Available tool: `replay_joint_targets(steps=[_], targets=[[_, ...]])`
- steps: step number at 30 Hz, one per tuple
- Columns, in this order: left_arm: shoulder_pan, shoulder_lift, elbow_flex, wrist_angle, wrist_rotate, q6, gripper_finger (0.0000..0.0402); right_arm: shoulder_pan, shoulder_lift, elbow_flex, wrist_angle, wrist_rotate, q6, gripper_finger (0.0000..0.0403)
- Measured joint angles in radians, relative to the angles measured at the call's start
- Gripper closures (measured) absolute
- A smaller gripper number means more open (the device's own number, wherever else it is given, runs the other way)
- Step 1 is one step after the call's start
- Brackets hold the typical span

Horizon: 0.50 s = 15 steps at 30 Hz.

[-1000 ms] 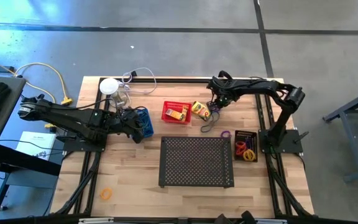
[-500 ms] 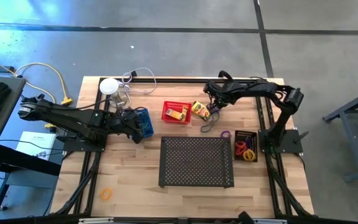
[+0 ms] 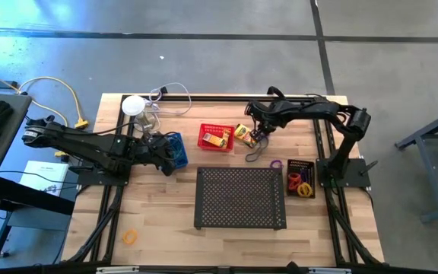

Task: Pick & Place Office Desk Supplies
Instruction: Put the purple spring keychain into the black bin

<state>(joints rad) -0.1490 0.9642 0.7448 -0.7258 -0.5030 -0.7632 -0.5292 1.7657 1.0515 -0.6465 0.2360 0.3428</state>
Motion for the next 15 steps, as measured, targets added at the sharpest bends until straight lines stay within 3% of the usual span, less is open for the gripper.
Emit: replay_joint_targets(steps=[10, 15], targets=[[0.0, 0.0, 0.0, 0.0, 0.0, 0.0, 0.0311, 0.003, 0.006, 0.0, -0.015, -0.035, 0.0, 0.0249], [0.0, 0.0, 0.0, 0.0, 0.0, -0.001, 0.0311, 0.014, 0.038, 0.0, -0.011, -0.031, 0.0, 0.0217]])
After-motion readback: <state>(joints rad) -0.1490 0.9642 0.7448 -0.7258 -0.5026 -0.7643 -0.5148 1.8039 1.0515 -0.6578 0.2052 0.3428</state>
